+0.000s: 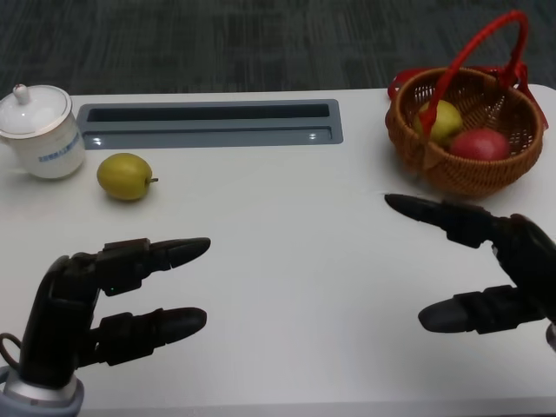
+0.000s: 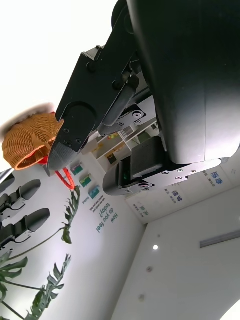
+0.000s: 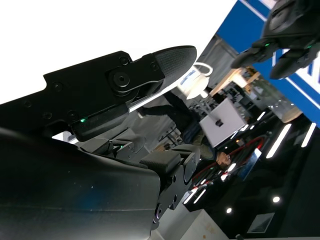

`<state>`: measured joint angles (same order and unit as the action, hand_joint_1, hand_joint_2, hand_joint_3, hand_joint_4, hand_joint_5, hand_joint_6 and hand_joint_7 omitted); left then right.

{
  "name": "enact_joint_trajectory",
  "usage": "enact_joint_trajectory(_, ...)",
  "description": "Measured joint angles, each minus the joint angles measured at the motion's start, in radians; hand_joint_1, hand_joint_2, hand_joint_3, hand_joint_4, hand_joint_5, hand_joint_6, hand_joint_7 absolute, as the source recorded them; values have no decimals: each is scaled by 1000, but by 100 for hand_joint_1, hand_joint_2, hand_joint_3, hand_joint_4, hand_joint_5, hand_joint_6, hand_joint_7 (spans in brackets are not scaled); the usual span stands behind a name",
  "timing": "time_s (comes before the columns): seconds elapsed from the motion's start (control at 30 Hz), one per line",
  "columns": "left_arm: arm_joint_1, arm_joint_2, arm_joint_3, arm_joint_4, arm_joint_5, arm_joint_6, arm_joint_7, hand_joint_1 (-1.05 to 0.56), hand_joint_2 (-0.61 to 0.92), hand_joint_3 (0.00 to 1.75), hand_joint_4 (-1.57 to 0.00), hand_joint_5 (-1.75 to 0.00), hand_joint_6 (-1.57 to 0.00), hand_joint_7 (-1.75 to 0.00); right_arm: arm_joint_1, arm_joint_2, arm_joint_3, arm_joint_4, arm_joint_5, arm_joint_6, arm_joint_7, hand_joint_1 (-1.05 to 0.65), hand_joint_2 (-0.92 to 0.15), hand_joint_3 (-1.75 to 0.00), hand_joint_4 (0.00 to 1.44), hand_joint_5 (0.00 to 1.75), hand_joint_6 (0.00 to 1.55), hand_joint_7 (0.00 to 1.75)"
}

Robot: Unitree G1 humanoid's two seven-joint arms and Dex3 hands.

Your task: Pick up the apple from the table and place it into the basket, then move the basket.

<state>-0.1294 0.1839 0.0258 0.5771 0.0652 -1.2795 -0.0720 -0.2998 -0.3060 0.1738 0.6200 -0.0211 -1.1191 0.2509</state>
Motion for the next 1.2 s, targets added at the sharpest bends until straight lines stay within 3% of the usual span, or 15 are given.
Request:
enact_joint_trajectory(0.27, 3, 18, -24, -19, -53, 7, -34, -43, 76, 0, -100, -1, -92, -1, 33, 108, 36, -14, 2, 20, 49, -53, -92, -2, 62, 2, 55, 2)
enact_joint_trajectory(0.53, 22, 24, -22, -40, -60, 20, -45, -37, 78, 1, -100, 0, -92, 0, 10, 187, 36, 88, -30, -15, 51, -41, -92, -5, 64, 1, 58, 1)
enact_joint_trajectory(0.93, 46, 31, -24, -94, -71, 53, -57, -35, 79, 0, -99, 0, -91, 0, -28, 224, 34, 140, -26, -34, 68, -36, -92, -4, 66, 1, 60, 1)
enact_joint_trajectory(1.2, 50, 37, -26, -101, -79, 54, -74, -35, 78, 0, -99, 0, -91, 0, -39, 239, 36, 140, 27, -31, 121, -34, -92, -4, 76, 3, 69, 3)
